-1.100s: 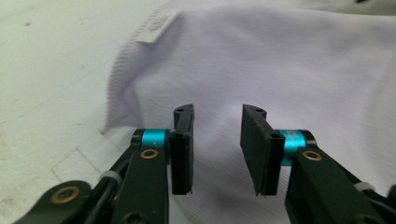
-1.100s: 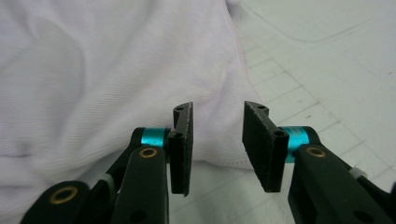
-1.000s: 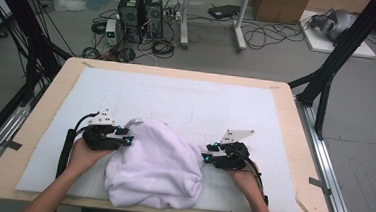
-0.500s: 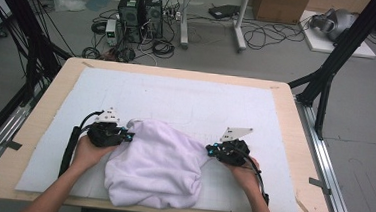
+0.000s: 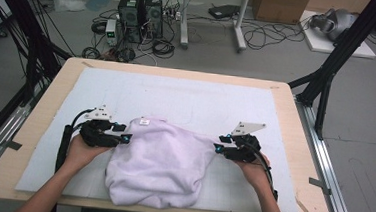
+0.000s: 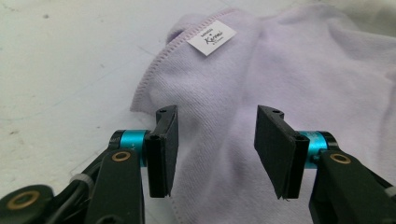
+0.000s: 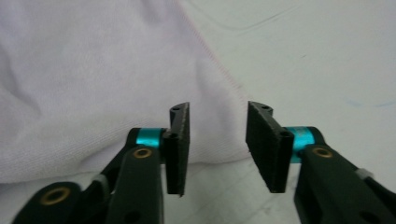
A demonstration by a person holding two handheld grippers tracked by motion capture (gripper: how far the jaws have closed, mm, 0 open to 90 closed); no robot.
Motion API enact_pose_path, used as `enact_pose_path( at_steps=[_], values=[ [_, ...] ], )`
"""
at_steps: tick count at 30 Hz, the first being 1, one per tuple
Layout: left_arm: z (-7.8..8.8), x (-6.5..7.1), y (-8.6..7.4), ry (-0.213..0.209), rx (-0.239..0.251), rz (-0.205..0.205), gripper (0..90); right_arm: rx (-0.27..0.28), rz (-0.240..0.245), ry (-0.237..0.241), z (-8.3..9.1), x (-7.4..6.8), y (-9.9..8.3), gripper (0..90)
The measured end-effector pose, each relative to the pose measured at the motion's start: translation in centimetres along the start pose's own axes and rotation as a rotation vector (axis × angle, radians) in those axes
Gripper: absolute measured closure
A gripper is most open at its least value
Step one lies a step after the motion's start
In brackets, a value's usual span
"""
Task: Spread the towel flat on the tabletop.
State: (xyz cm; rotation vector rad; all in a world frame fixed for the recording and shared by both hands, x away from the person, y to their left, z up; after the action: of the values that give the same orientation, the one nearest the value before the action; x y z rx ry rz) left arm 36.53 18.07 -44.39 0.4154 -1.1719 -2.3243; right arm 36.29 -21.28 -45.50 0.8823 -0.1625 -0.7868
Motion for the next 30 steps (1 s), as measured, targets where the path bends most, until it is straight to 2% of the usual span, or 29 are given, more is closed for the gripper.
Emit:
enact_pose_path(
  at_steps=[2, 4, 6, 8, 10, 11, 14, 19, 24, 27, 28, 30],
  values=[
    [-0.6, -0.5, -0.3, 0.008, -0.014, 0.018, 50.3, -0.056, -0.017, 0.025, -1.1, -0.1, -0.5, 51.9],
    [-1.3, -0.7, -0.7, 0.000, -0.037, 0.031, 52.7, -0.076, -0.015, 0.026, -2.0, -0.3, -0.7, 51.7],
    [-2.0, -0.6, -1.1, -0.033, -0.067, 0.010, 66.5, -0.087, -0.019, 0.030, -2.8, -0.4, -0.8, 53.3],
    [-2.2, -0.1, -1.0, -0.041, -0.074, -0.019, 78.7, -0.074, -0.005, 0.020, -3.0, -0.4, -0.7, 68.4],
    [-1.8, 0.1, -0.8, -0.030, -0.069, -0.041, 81.2, -0.069, -0.022, 0.045, -3.0, -0.3, -0.7, 81.1],
    [-1.4, 0.0, -0.6, -0.018, -0.066, -0.044, 81.4, -0.074, -0.023, 0.057, -2.9, -0.4, -0.7, 84.5],
    [-0.2, 0.0, -0.1, 0.009, -0.045, -0.044, 81.5, -0.085, 0.026, 0.041, -2.5, -0.7, -0.5, 87.4],
    [2.2, 0.6, 1.5, 0.059, -0.012, -0.102, 81.0, 0.020, 0.065, 0.026, 0.2, -1.3, 1.3, 88.1],
    [2.5, 0.8, 1.9, 0.076, -0.024, -0.125, 80.8, 0.075, 0.067, 0.002, 2.1, -1.0, 2.7, 88.2],
    [1.8, 1.0, 1.3, 0.034, -0.026, -0.110, 77.1, 0.085, 0.067, 0.010, 2.6, -0.9, 3.0, 88.2],
    [1.5, 1.1, 0.9, 0.011, -0.039, -0.097, 71.0, 0.071, 0.061, 0.014, 2.4, -0.9, 2.8, 88.2],
    [0.9, 1.0, 0.0, -0.005, -0.063, -0.094, 60.8, 0.019, 0.073, 0.004, 1.5, -0.6, 2.1, 88.1]
  ],
)
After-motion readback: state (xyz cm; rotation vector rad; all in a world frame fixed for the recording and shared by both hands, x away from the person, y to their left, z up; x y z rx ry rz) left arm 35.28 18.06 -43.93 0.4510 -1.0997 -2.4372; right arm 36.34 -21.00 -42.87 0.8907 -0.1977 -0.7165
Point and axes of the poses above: each handheld gripper's, and its own axes: z roughly backward along the jaws, y roughly out of its top, x roughly to its right, the point moved 5 cm from there along -z, roughly forward along the jaws, and after that the axes turned 12 degrees about -z, right-handed, at the moved point
